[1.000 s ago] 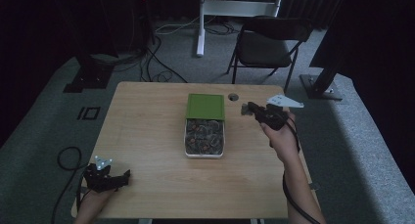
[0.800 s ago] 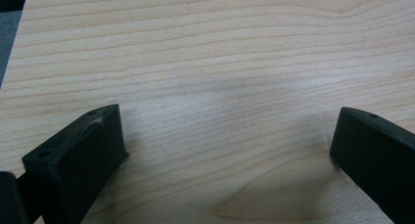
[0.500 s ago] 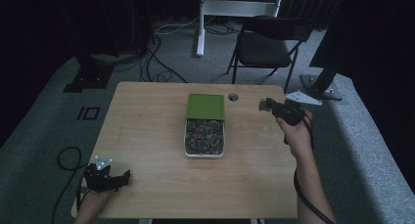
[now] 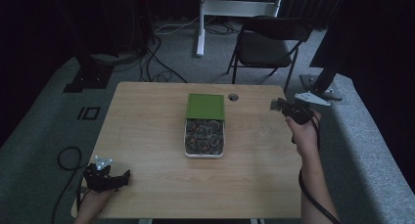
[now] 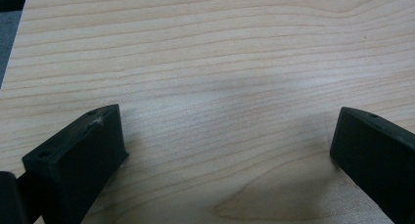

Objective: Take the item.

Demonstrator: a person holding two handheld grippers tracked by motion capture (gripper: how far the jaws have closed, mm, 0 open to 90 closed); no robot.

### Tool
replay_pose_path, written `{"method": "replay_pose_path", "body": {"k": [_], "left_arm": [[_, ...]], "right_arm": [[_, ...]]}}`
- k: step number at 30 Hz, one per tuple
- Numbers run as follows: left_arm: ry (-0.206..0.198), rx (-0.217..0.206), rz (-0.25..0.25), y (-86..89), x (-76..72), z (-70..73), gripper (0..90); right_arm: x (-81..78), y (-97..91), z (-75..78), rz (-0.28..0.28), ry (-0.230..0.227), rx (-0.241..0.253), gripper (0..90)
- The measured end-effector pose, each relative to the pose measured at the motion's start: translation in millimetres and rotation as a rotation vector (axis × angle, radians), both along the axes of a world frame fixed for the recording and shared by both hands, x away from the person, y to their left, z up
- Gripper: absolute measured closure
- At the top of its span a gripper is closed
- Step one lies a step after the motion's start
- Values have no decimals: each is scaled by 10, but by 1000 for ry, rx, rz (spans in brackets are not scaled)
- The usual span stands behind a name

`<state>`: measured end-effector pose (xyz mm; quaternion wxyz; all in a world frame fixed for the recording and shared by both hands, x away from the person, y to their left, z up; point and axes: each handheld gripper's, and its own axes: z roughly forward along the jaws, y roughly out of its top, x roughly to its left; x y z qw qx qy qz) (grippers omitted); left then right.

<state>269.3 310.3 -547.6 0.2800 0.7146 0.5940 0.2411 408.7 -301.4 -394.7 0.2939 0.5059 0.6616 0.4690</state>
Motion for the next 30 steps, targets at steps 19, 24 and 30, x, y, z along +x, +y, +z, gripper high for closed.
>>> {"method": "replay_pose_path", "body": {"k": [19, 24, 30], "left_arm": [[0, 0, 0, 0, 0, 0, 2], [0, 0, 0, 0, 0, 0, 2], [0, 0, 0, 0, 0, 0, 2]], "right_arm": [[53, -103, -283, -33, 59, 5, 900], [83, -111, -341, -43, 78, -10, 900], [130, -120, -442, -51, 108, -20, 900]]}}
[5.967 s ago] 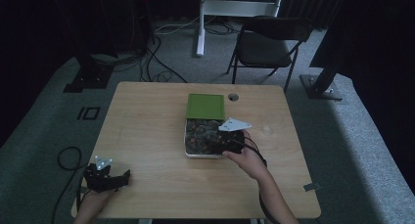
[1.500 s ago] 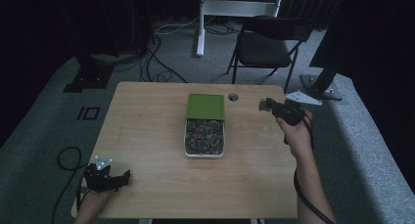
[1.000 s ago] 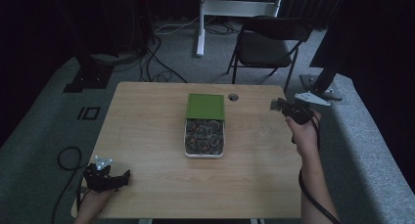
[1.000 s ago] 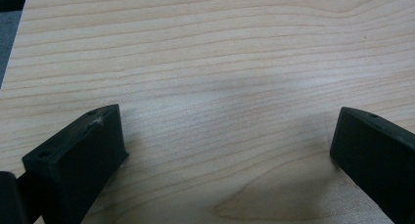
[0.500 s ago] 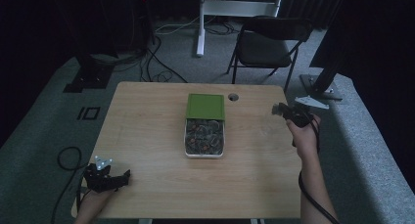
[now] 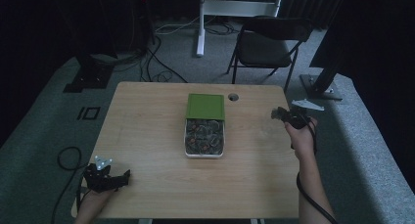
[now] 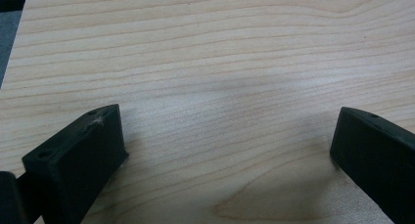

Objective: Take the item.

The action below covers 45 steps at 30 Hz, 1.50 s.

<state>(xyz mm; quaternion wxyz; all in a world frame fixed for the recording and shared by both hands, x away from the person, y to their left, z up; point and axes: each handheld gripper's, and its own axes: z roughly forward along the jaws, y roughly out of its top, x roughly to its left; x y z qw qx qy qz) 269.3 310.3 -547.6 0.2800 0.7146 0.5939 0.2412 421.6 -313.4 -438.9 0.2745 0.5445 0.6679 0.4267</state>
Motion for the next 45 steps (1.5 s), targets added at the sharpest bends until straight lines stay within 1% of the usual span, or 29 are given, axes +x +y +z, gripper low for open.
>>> {"method": "replay_pose_path", "body": {"k": [2, 7, 9, 11, 14, 18, 20, 21, 25, 27, 28, 30, 32, 38, 40, 45], "left_arm": [[0, 0, 0, 0, 0, 0, 2], [0, 0, 0, 0, 0, 0, 2], [0, 0, 0, 0, 0, 0, 2], [0, 0, 0, 0, 0, 0, 2], [0, 0, 0, 0, 0, 0, 2], [0, 0, 0, 0, 0, 0, 2], [0, 0, 0, 0, 0, 0, 2], [0, 0, 0, 0, 0, 0, 2], [0, 0, 0, 0, 0, 0, 2], [0, 0, 0, 0, 0, 0, 2], [0, 0, 0, 0, 0, 0, 2], [0, 0, 0, 0, 0, 0, 2], [0, 0, 0, 0, 0, 0, 2], [0, 0, 0, 0, 0, 0, 2], [0, 0, 0, 0, 0, 0, 2], [0, 0, 0, 0, 0, 0, 2]], "right_arm": [[11, 0, -39, -2, 11, 7, 900], [39, 7, -100, -5, 28, 3, 895], [53, 9, -111, -4, 37, 4, 868], [63, 14, -115, -4, 43, 1, 820], [69, 19, -105, 0, 40, 3, 731], [52, 18, -80, -2, 33, 14, 635], [33, 21, -60, 8, 27, 26, 570], [20, 24, -48, 9, 24, 28, 557], [-29, 52, -9, 37, 4, 24, 448], [-52, 66, 9, 46, -4, 35, 347], [-63, 75, 17, 53, -6, 33, 321], [-92, 102, 31, 59, -10, 14, 261], [-119, 124, 36, 65, -10, 23, 213], [-214, 165, 43, 88, -13, 42, 175], [-254, 177, 39, 100, -14, 33, 170], [-324, 184, 34, 109, -22, 32, 170]]}}
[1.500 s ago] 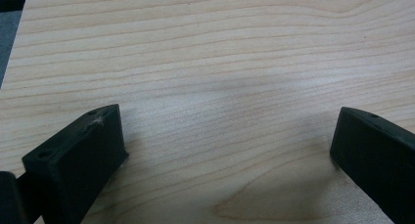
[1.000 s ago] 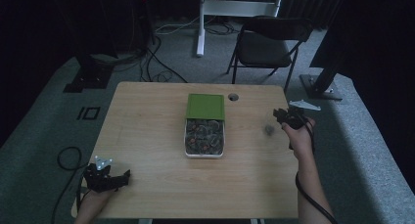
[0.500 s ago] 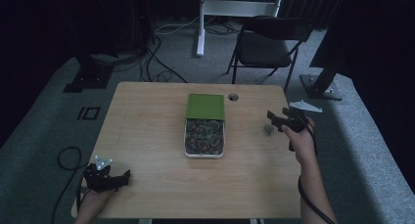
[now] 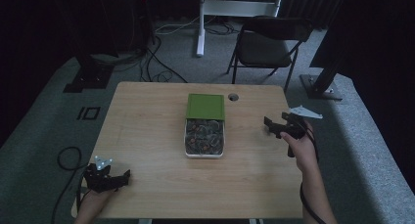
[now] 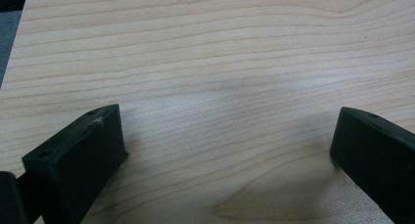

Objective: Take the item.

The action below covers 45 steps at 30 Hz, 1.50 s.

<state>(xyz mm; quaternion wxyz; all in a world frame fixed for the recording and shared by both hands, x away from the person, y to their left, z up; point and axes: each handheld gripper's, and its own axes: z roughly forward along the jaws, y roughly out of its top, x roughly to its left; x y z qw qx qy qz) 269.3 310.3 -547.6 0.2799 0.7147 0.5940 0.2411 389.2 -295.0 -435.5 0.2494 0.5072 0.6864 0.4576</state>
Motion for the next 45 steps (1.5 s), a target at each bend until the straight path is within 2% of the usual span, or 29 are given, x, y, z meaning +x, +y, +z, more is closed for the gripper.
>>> {"method": "replay_pose_path", "body": {"k": [14, 22, 37, 45], "left_arm": [[0, 0, 0, 0, 0, 0, 2], [0, 0, 0, 0, 0, 0, 2], [0, 0, 0, 0, 0, 0, 2], [-1, 0, 0, 0, 1, -1, 2]], "right_arm": [[-262, -10, -68, 25, -17, -26, 169], [-416, -41, -168, 32, -10, -24, 169], [-677, -78, -453, 52, 22, -23, 168], [-769, -110, -678, 50, 70, -23, 146]]}}
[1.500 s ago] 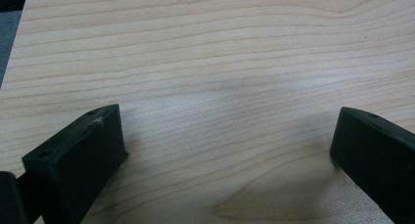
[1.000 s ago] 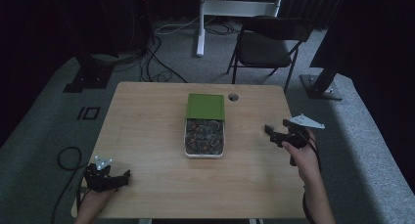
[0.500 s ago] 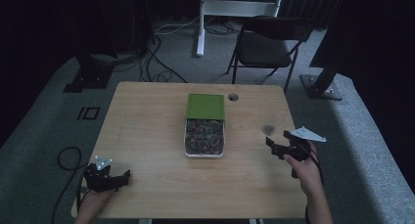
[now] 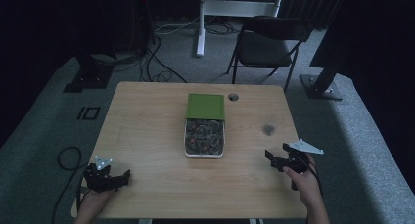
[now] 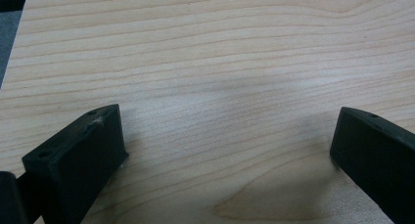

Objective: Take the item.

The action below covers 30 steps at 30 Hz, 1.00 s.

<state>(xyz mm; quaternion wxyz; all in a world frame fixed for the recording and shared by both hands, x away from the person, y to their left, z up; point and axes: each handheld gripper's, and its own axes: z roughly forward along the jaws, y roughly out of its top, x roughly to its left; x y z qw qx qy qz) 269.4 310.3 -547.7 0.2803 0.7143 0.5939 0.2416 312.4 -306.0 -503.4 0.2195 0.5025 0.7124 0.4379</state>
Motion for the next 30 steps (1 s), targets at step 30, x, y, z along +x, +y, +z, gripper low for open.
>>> {"method": "replay_pose_path", "body": {"k": [30], "left_arm": [[2, 2, -2, 2, 0, 1, 2]], "right_arm": [[-271, 0, -464, 246, 84, -148, 142]]}}
